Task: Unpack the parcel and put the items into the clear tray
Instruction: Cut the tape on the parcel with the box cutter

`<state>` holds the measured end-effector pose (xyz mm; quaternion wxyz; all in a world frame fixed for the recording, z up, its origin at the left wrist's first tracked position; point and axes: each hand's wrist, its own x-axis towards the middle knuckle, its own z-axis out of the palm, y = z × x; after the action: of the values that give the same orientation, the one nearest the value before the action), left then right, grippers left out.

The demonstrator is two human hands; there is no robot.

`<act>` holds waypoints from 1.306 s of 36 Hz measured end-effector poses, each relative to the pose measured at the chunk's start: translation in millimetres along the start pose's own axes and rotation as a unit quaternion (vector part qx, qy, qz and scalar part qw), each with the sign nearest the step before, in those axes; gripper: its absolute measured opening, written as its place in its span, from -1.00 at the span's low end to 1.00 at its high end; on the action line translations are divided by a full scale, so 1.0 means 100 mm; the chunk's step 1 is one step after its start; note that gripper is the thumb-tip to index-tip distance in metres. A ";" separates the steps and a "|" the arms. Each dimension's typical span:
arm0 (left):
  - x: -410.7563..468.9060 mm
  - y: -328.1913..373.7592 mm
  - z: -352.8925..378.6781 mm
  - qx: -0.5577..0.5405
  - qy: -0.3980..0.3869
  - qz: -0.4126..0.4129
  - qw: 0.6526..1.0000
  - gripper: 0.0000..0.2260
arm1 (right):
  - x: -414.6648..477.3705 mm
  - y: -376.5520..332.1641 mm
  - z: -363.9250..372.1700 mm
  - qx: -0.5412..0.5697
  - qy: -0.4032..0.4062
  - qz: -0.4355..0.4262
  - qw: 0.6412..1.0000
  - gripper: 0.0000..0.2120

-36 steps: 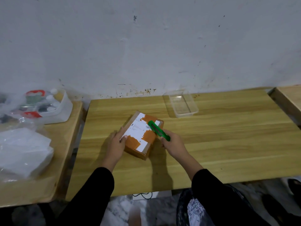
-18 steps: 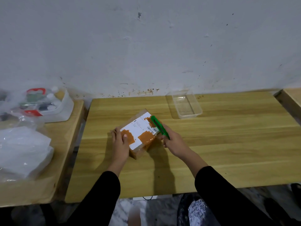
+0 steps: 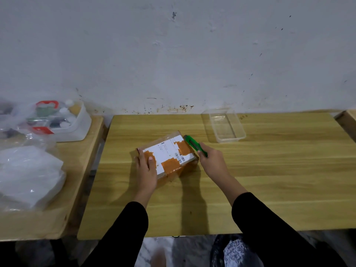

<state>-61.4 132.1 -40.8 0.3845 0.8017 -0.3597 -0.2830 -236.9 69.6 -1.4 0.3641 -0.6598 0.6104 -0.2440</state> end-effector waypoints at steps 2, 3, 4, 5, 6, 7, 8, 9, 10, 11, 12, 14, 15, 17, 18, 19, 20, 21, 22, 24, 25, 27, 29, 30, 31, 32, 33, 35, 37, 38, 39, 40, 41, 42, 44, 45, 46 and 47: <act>0.00 0.00 0.00 0.001 0.001 0.002 1.000 -0.52 | 0.02 -0.02 0.02 -0.006 -0.005 0.001 1.000 -0.66; 0.00 -0.01 0.00 -0.002 0.001 0.003 1.000 -0.52 | 0.04 -0.03 0.03 -0.009 -0.006 0.001 1.000 -0.65; 0.00 -0.02 0.01 -0.006 0.000 0.005 1.000 -0.51 | 0.05 -0.03 0.03 -0.011 -0.008 0.002 1.000 -0.65; 0.00 -0.02 0.01 -0.010 0.000 0.007 1.000 -0.51 | 0.07 -0.04 0.03 -0.015 -0.010 0.002 1.000 -0.64; 0.00 -0.04 0.01 -0.014 -0.002 0.007 1.000 -0.51 | 0.08 -0.05 0.03 -0.021 -0.014 0.002 1.000 -0.64; 0.01 -0.04 0.01 -0.016 -0.002 0.006 1.000 -0.51 | 0.09 -0.07 0.03 -0.027 -0.020 -0.001 0.999 -0.64; 0.01 -0.05 0.01 -0.013 -0.002 0.003 1.000 -0.51 | 0.10 -0.08 0.03 -0.033 -0.025 -0.003 0.999 -0.64; 0.01 -0.05 0.00 -0.009 -0.002 0.001 1.000 -0.51 | 0.12 -0.10 0.03 -0.039 -0.028 -0.006 0.999 -0.65; 0.02 -0.05 0.01 -0.008 -0.002 0.000 1.000 -0.51 | 0.14 -0.12 0.03 -0.047 -0.030 -0.007 0.998 -0.64; 0.02 -0.06 0.00 -0.011 -0.003 0.000 1.000 -0.51 | 0.16 -0.13 0.03 -0.058 -0.030 -0.009 0.998 -0.63; 0.03 -0.06 0.01 -0.015 -0.003 0.001 1.000 -0.51 | 0.18 -0.15 0.03 -0.070 -0.028 -0.012 0.997 -0.63; 0.03 -0.08 0.02 -0.021 -0.004 0.003 1.000 -0.51 | 0.21 -0.18 0.02 -0.092 -0.027 -0.021 0.995 -0.64; 0.03 -0.08 0.02 -0.024 -0.004 0.004 1.000 -0.51 | 0.22 -0.19 0.01 -0.101 -0.028 -0.025 0.994 -0.65; 0.03 -0.08 0.02 -0.030 -0.004 0.007 1.000 -0.51 | 0.22 -0.21 -0.01 -0.116 -0.028 -0.030 0.992 -0.67; 0.03 -0.09 0.02 -0.031 -0.004 0.007 0.999 -0.51 | 0.22 -0.22 -0.01 -0.121 -0.029 -0.031 0.992 -0.67; 0.03 -0.08 0.02 -0.029 -0.004 0.006 1.000 -0.51 | 0.22 -0.22 -0.02 -0.124 -0.030 -0.031 0.991 -0.67; 0.02 -0.08 0.02 -0.023 -0.004 0.005 1.000 -0.51 | 0.22 -0.22 -0.02 -0.126 -0.033 -0.032 0.991 -0.67; 0.02 -0.07 0.01 -0.017 -0.003 0.004 1.000 -0.51 | 0.22 -0.22 -0.02 -0.130 -0.036 -0.034 0.990 -0.67; 0.01 -0.07 0.01 -0.015 -0.002 0.005 1.000 -0.52 | 0.23 -0.22 -0.03 -0.136 -0.042 -0.036 0.989 -0.67; 0.01 -0.07 0.02 -0.020 0.001 0.007 1.000 -0.52 | 0.24 -0.22 -0.05 -0.149 -0.055 -0.038 0.987 -0.66; 0.01 -0.07 0.02 -0.020 0.002 0.008 1.000 -0.52 | 0.25 -0.23 -0.06 -0.151 -0.062 -0.035 0.986 -0.66; 0.02 -0.09 0.04 -0.021 0.009 0.008 1.000 -0.52 | 0.26 -0.27 -0.09 -0.145 -0.075 -0.025 0.986 -0.65; 0.02 -0.10 0.06 -0.029 0.019 0.012 0.999 -0.52 | 0.27 -0.30 -0.12 -0.143 -0.085 -0.018 0.986 -0.66; 0.02 -0.10 0.07 -0.032 0.024 0.012 0.999 -0.52 | 0.27 -0.31 -0.14 -0.146 -0.092 -0.015 0.985 -0.67; 0.02 -0.10 0.07 -0.032 0.028 0.009 0.999 -0.52 | 0.27 -0.31 -0.17 -0.152 -0.097 -0.013 0.984 -0.68; 0.03 -0.11 0.08 -0.032 0.033 0.005 0.999 -0.53 | 0.26 -0.29 -0.19 -0.156 -0.101 -0.011 0.983 -0.68; 0.02 -0.12 0.09 -0.031 0.036 0.001 0.999 -0.53 | 0.24 -0.28 -0.23 -0.155 -0.102 -0.007 0.983 -0.67; 0.02 -0.12 0.11 -0.032 0.039 -0.004 0.999 -0.53 | 0.20 -0.24 -0.28 -0.149 -0.102 0.002 0.984 -0.66; 0.00 -0.11 0.13 -0.033 0.046 -0.014 0.998 -0.54 | 0.14 -0.21 -0.32 -0.150 -0.101 -0.001 0.984 -0.67; 0.00 -0.10 0.14 -0.036 0.051 -0.018 0.998 -0.54 | 0.11 -0.19 -0.33 -0.152 -0.101 -0.003 0.983 -0.67; -0.01 -0.08 0.14 -0.038 0.055 -0.021 0.998 -0.54 | 0.08 -0.18 -0.35 -0.157 -0.103 -0.004 0.982 -0.68; -0.01 -0.07 0.15 -0.039 0.060 -0.022 0.997 -0.54 | 0.05 -0.16 -0.37 -0.165 -0.105 -0.006 0.981 -0.69; -0.02 -0.06 0.15 -0.038 0.064 -0.022 0.997 -0.54 | 0.01 -0.15 -0.39 -0.172 -0.107 -0.009 0.979 -0.69; -0.02 -0.06 0.15 -0.035 0.066 -0.023 0.997 -0.54 | -0.03 -0.13 -0.41 -0.176 -0.107 -0.009 0.978 -0.69; -0.02 -0.06 0.16 -0.031 0.068 -0.024 0.997 -0.54 | -0.11 -0.09 -0.44 -0.185 -0.103 -0.007 0.977 -0.68; -0.02 -0.06 0.16 -0.031 0.068 -0.025 0.997 -0.54 | -0.15 -0.06 -0.45 -0.192 -0.101 -0.008 0.976 -0.68; -0.02 -0.06 0.16 -0.031 0.069 -0.025 0.997 -0.54 | -0.19 -0.03 -0.45 -0.197 -0.098 -0.009 0.975 -0.69; -0.02 -0.06 0.16 -0.033 0.070 -0.026 0.997 -0.54 | -0.23 -0.01 -0.46 -0.198 -0.096 -0.012 0.975 -0.69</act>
<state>-72.6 129.8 -53.9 0.4274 0.8157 -0.3014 -0.2473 -275.0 84.1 30.5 0.2803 -0.7462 0.6010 -0.0584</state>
